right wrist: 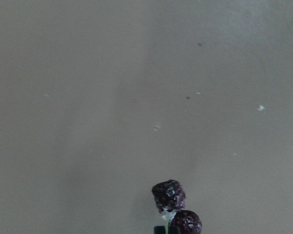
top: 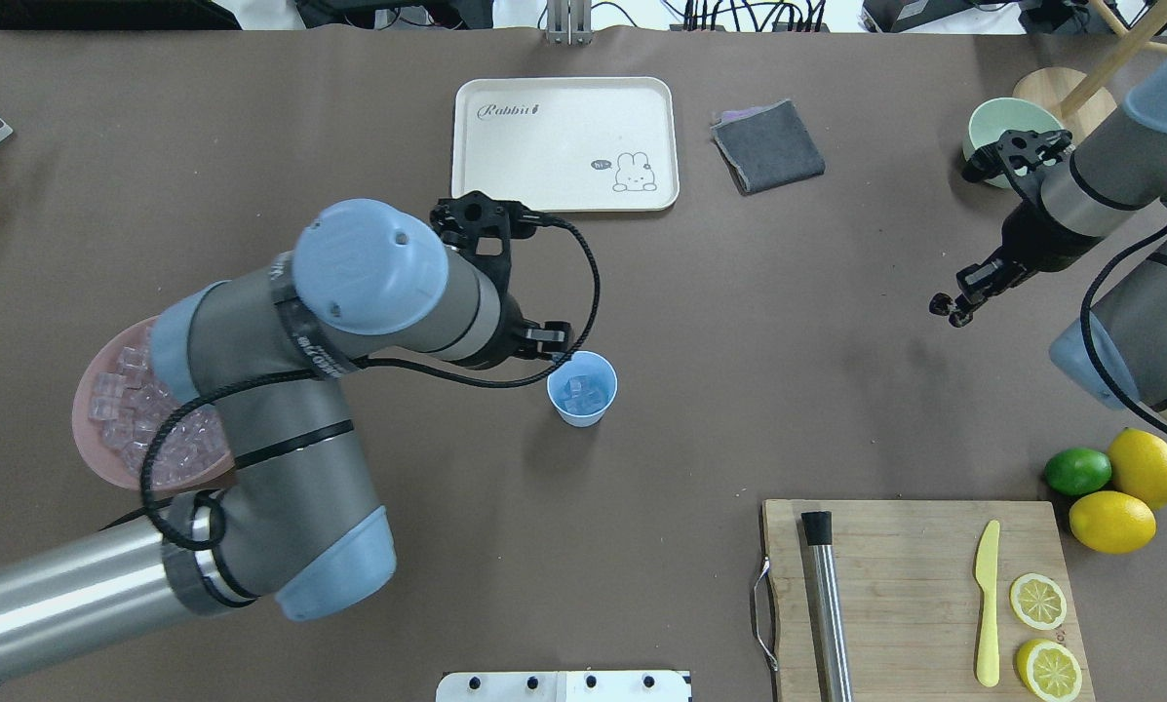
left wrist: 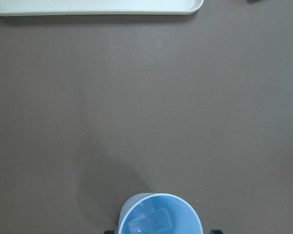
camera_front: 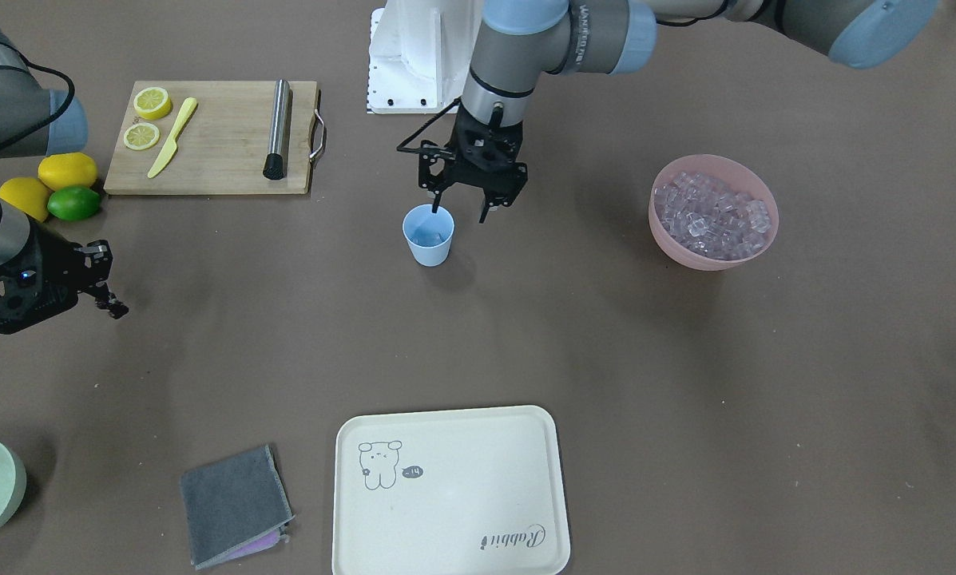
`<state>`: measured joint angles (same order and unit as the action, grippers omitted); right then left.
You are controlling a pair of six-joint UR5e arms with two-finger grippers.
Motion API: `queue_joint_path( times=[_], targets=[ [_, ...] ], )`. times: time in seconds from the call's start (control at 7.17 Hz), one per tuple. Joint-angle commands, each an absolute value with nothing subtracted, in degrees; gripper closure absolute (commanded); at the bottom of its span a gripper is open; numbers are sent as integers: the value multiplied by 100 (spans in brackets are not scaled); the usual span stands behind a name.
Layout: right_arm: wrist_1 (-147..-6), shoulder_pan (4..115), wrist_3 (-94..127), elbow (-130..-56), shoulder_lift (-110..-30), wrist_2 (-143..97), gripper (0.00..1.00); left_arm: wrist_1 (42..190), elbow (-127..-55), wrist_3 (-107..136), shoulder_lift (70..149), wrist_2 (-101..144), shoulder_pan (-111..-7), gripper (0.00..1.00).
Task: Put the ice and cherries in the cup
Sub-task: 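Withdraw the left gripper while the right gripper carries the cherries over the cup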
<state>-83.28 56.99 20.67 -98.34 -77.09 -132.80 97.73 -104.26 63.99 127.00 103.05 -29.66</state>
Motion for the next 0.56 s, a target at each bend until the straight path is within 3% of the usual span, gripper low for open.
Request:
queue_joint_path(
  times=[0.0,0.42],
  targets=[
    [-8376,5216,3989,-10465,-7105,-13474,100,9765,-11221,5558,11581,10458,-3312,29],
    [-8367,3994,6165,-10582,-5953,-12599,100,9809,-11714,4555,10444,10802,-3919,28]
  ],
)
